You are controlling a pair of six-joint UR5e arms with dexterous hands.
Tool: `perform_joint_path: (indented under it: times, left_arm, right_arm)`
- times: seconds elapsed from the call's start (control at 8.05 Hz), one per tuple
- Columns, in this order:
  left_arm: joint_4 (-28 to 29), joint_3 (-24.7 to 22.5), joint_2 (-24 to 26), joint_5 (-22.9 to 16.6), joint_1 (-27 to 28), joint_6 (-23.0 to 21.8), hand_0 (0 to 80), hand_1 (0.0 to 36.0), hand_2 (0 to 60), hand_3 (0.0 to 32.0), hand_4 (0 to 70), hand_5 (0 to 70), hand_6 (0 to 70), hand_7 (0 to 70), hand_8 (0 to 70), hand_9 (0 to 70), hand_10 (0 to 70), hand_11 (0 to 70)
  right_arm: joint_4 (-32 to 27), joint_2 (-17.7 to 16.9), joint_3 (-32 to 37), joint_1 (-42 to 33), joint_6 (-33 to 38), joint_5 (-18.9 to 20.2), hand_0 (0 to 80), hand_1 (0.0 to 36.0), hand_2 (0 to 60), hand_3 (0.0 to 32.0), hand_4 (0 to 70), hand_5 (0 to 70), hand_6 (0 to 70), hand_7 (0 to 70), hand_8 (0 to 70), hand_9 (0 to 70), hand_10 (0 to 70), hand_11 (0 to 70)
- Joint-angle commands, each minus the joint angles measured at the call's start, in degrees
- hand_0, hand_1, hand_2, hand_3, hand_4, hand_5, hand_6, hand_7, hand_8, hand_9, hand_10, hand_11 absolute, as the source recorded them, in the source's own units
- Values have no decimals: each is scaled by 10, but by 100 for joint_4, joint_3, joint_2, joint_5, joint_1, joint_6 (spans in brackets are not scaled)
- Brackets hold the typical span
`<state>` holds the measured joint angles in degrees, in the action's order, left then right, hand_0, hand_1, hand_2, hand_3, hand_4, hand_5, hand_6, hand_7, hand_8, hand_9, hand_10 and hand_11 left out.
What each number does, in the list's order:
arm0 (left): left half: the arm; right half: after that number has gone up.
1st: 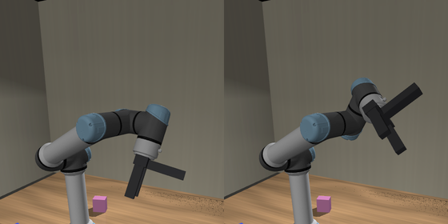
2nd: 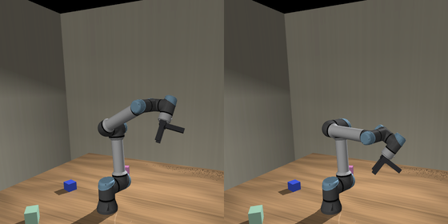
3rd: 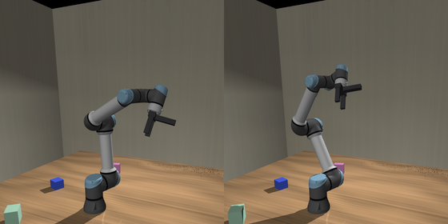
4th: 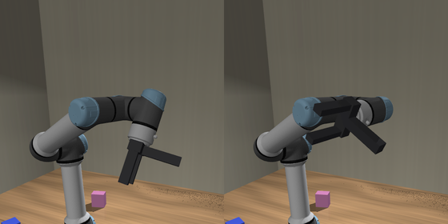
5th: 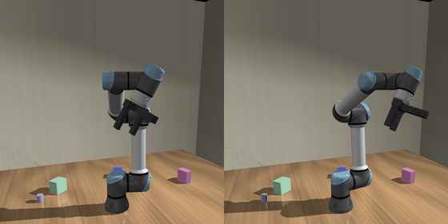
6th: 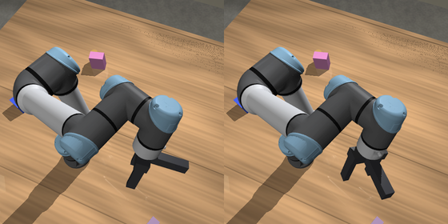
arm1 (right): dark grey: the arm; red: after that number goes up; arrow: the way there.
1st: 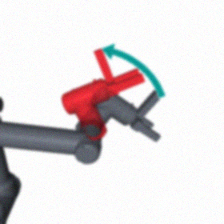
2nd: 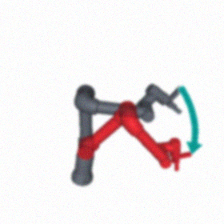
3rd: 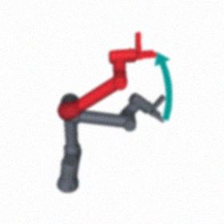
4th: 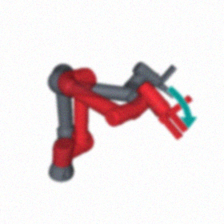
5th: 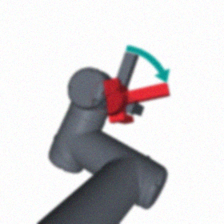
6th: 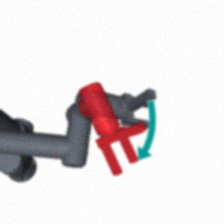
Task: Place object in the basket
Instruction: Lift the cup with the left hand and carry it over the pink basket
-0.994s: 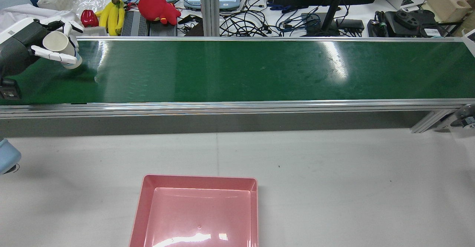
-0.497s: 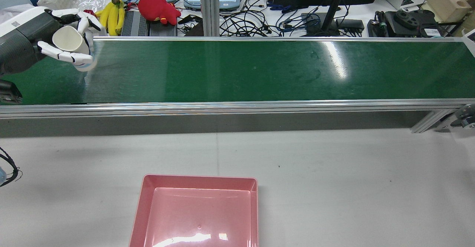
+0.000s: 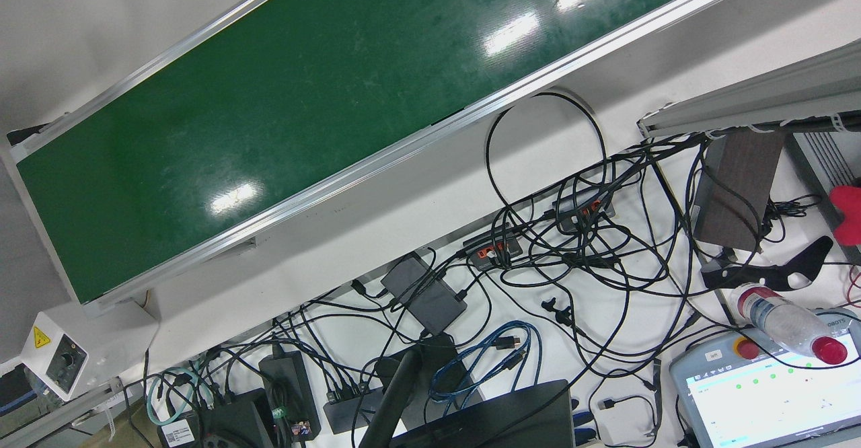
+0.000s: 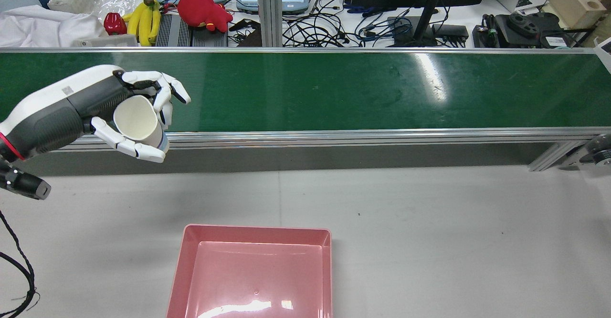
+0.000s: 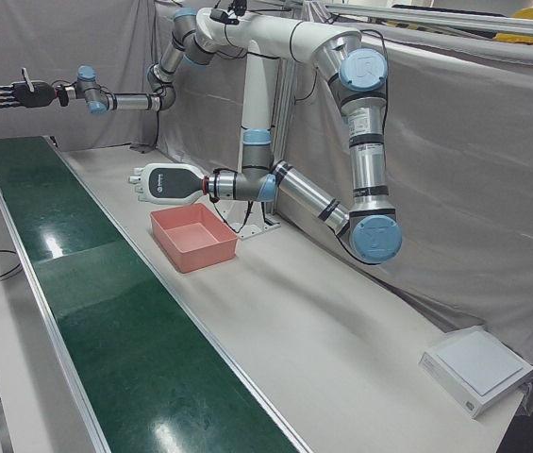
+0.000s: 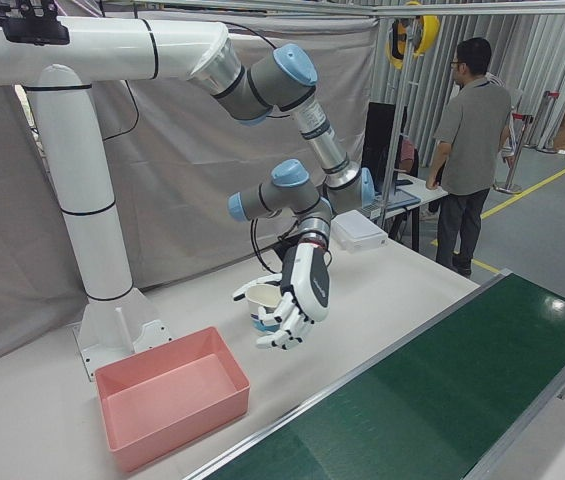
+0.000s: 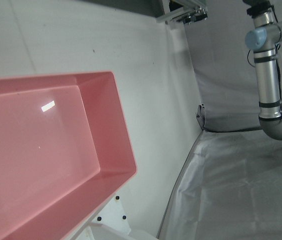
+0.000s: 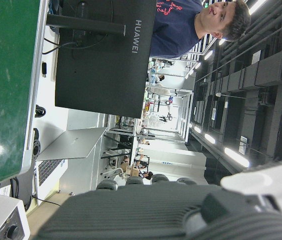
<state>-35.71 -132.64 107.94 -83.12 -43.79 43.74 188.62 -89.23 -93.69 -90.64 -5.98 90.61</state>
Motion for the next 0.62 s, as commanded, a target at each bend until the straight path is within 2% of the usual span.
perform_joint_path:
  times: [0.0, 0.12, 0.25, 0.37, 0.5]
  left_arm:
    - [-593, -350, 322, 111, 1299, 852, 556, 176, 163, 0, 301, 700, 205, 400, 363, 503, 308, 452]
    - [-673, -333, 455, 399, 1790, 986, 556, 175, 174, 0, 318, 700, 213, 407, 368, 510, 310, 455]
    - [-656, -289, 456, 915, 2230, 1153, 538, 164, 182, 0, 311, 700, 211, 404, 366, 507, 314, 459]
    - [-587, -245, 448, 1286, 2574, 1259, 518, 142, 162, 0, 304, 700, 207, 396, 362, 502, 310, 452]
    - [-499, -210, 456, 1333, 2621, 1268, 517, 128, 92, 0, 285, 700, 192, 363, 329, 461, 284, 418]
  right_arm:
    - [0, 2, 0, 3, 0, 0, 0, 0, 0, 0, 0, 0, 0, 0, 0, 0, 0, 0]
    - [8, 2, 0, 3, 9, 0, 0, 0, 0, 0, 0, 0, 0, 0, 0, 0, 0, 0]
    - [0, 2, 0, 3, 9, 0, 0, 0, 0, 0, 0, 0, 0, 0, 0, 0, 0, 0]
    - [0, 2, 0, 3, 9, 0, 0, 0, 0, 0, 0, 0, 0, 0, 0, 0, 0, 0]
    - [0, 2, 0, 3, 9, 0, 0, 0, 0, 0, 0, 0, 0, 0, 0, 0, 0, 0]
